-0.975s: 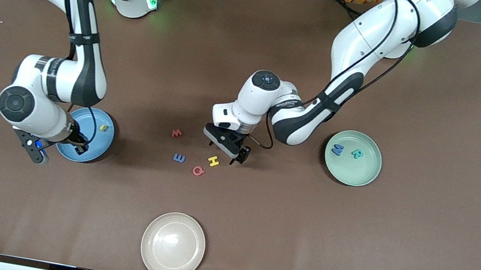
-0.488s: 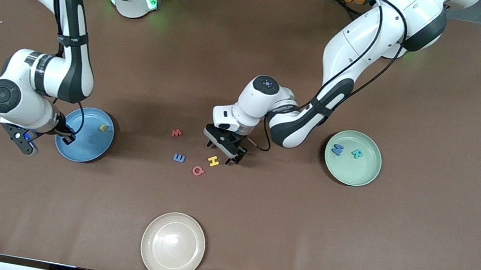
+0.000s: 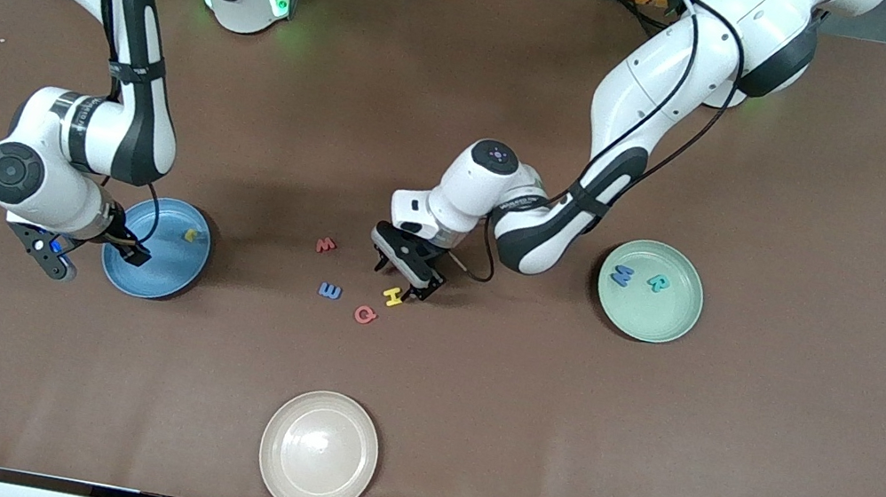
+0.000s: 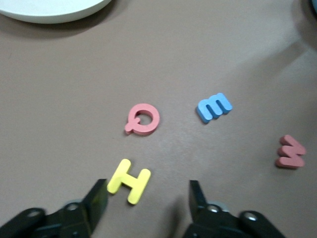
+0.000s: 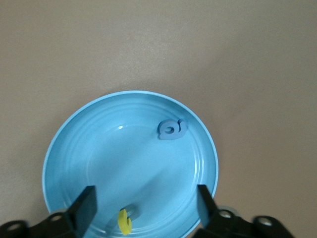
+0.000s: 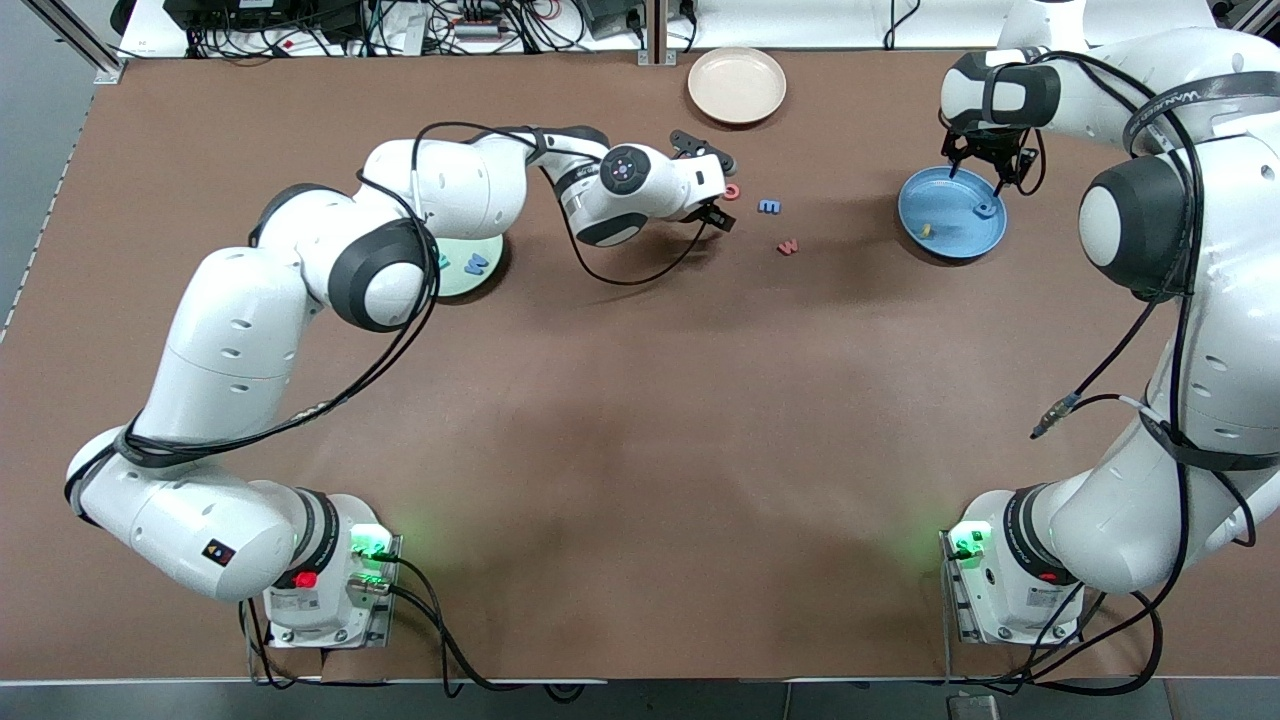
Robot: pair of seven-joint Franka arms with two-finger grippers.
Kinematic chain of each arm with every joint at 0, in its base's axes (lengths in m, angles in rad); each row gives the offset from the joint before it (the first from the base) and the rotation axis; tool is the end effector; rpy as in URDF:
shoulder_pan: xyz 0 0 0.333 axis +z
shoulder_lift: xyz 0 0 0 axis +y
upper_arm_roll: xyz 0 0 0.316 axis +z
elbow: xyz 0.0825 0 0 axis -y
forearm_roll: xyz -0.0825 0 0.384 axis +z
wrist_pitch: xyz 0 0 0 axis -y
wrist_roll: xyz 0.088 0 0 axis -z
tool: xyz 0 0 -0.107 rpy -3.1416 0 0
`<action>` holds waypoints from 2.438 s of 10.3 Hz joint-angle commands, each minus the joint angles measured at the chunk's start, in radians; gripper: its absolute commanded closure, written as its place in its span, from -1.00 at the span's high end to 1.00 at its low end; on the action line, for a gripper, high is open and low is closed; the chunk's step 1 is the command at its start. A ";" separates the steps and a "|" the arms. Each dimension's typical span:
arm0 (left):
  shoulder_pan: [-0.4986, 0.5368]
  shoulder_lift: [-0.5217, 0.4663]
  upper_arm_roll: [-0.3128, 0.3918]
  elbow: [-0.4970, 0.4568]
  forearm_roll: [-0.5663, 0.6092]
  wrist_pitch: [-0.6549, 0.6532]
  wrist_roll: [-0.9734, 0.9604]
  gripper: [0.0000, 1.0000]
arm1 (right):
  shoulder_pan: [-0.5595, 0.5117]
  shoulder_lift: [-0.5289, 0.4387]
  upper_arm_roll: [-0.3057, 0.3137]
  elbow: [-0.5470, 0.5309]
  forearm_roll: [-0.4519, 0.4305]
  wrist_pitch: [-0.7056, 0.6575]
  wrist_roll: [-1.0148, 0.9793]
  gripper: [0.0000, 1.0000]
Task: Sort upper and lower case letters into plates
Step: 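Carry the blue 9 onto the blue plate and open the right gripper, then lower the left gripper onto the yellow H and grasp it, then place the H on the green plate while the right gripper reaches the w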
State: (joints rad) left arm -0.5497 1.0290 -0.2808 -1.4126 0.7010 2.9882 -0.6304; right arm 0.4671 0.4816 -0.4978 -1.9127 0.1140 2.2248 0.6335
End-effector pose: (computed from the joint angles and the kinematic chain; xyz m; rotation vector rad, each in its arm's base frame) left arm 0.5137 -0.5474 0.1579 2.5879 -0.8832 0.7336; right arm 0.6145 -0.0014 0.2614 2.7942 -1.0245 -0.0893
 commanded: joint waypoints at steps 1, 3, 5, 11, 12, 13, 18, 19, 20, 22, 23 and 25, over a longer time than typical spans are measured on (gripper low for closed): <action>-0.006 0.028 0.017 0.032 0.018 0.034 0.024 0.24 | 0.002 -0.032 0.005 -0.016 -0.001 -0.008 0.002 1.00; 0.002 0.033 0.020 0.037 0.015 0.035 0.073 0.26 | 0.002 -0.032 0.007 -0.014 0.003 -0.008 0.003 1.00; -0.003 0.036 0.020 0.041 0.015 0.035 0.074 0.26 | 0.002 -0.031 0.008 -0.012 0.003 -0.008 0.003 1.00; -0.006 0.046 0.055 0.043 0.021 0.054 0.136 0.28 | 0.008 -0.028 0.013 -0.002 0.003 -0.008 0.018 1.00; -0.007 0.049 0.055 0.046 0.021 0.054 0.139 0.21 | 0.010 -0.028 0.016 -0.002 0.003 -0.008 0.022 1.00; -0.009 0.052 0.055 0.050 0.023 0.057 0.139 0.16 | 0.022 -0.026 0.018 0.001 0.003 -0.008 0.047 1.00; -0.050 0.077 0.055 0.096 0.009 0.054 0.123 0.08 | 0.044 -0.021 0.018 0.008 0.003 -0.008 0.075 1.00; -0.050 0.079 0.055 0.098 0.009 0.054 0.123 0.08 | 0.051 -0.021 0.016 0.008 0.003 -0.008 0.081 1.00; -0.050 0.079 0.055 0.096 0.009 0.054 0.123 0.07 | 0.061 -0.020 0.018 0.008 0.004 -0.007 0.100 1.00; -0.047 0.079 0.057 0.096 0.011 0.054 0.138 -0.17 | 0.071 -0.018 0.018 0.012 0.004 -0.007 0.123 1.00; -0.047 0.077 0.057 0.096 0.011 0.054 0.138 -0.47 | 0.076 -0.017 0.018 0.014 0.004 -0.005 0.130 1.00; -0.047 0.077 0.057 0.096 0.008 0.054 0.120 -1.00 | 0.082 -0.017 0.018 0.014 0.006 -0.002 0.137 1.00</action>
State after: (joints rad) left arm -0.5872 1.0797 -0.2329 -1.3475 0.7012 3.0275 -0.4953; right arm 0.5456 0.4773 -0.4827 -1.8971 0.1161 2.2249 0.7461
